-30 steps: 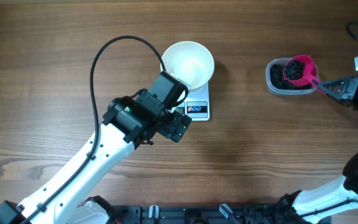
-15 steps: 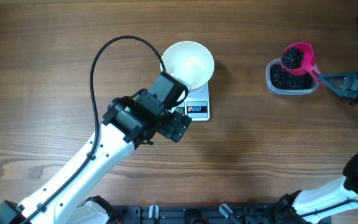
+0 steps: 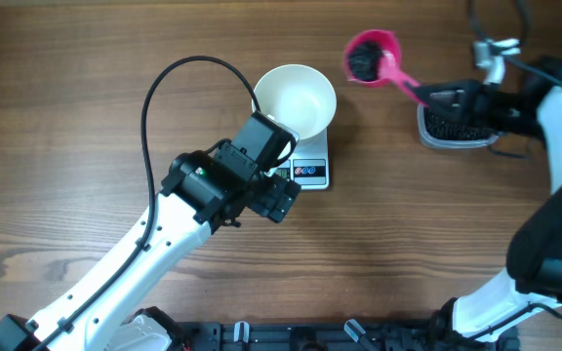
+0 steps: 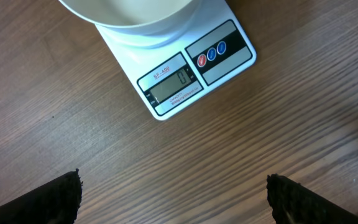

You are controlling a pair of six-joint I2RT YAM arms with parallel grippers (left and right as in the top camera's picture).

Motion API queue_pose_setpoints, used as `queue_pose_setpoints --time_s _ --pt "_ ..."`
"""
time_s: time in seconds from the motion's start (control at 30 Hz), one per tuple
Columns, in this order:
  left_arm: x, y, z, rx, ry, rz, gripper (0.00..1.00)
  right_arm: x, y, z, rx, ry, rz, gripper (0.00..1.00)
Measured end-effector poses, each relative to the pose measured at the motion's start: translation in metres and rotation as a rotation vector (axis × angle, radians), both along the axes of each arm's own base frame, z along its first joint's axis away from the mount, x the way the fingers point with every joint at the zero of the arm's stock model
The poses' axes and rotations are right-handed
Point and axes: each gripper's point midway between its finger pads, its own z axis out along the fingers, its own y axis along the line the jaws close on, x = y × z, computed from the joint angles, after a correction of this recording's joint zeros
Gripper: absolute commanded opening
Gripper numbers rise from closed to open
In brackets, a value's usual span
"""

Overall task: Scoop item into bowl and weigh 150g on scale
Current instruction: 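Lift the filled pink cup and carry it over the white bowl, then tilt the pink cup with the right gripper to pour beans into bowl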

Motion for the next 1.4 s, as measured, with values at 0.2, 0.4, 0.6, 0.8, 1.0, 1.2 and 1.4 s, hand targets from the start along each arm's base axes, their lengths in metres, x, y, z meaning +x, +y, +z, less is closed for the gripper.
queue_pose_setpoints --time_s 0.2,0.4,0.6,0.8,1.0,1.2,1.4 --pt "-0.001 0.0 -0.001 0.002 0.003 0.0 1.0 0.02 0.071 -0.014 -0.099 -0.069 0.163 0.04" --pt "0.0 0.0 0.0 0.001 0.001 0.0 1.0 0.039 0.105 -0.028 -0.212 0.015 0.134 0.04" --pt "0.0 0.0 -0.001 0.001 0.002 0.0 1.0 0.042 0.1 -0.044 -0.28 0.106 0.08 0.04" --pt "0.0 0.0 0.0 0.001 0.001 0.0 1.0 0.04 0.095 -0.057 -0.352 0.115 0.065 0.05" --pt "0.0 0.0 0.0 0.001 0.001 0.0 1.0 0.039 0.101 -0.073 -0.494 0.059 0.052 0.04" --pt "0.0 0.0 0.0 0.001 0.001 0.0 1.0 0.037 0.101 -0.064 -0.591 -0.038 0.029 0.04" --pt "0.0 0.0 0.0 0.001 0.001 0.0 1.0 0.034 0.101 -0.054 -0.635 -0.129 0.031 0.04"
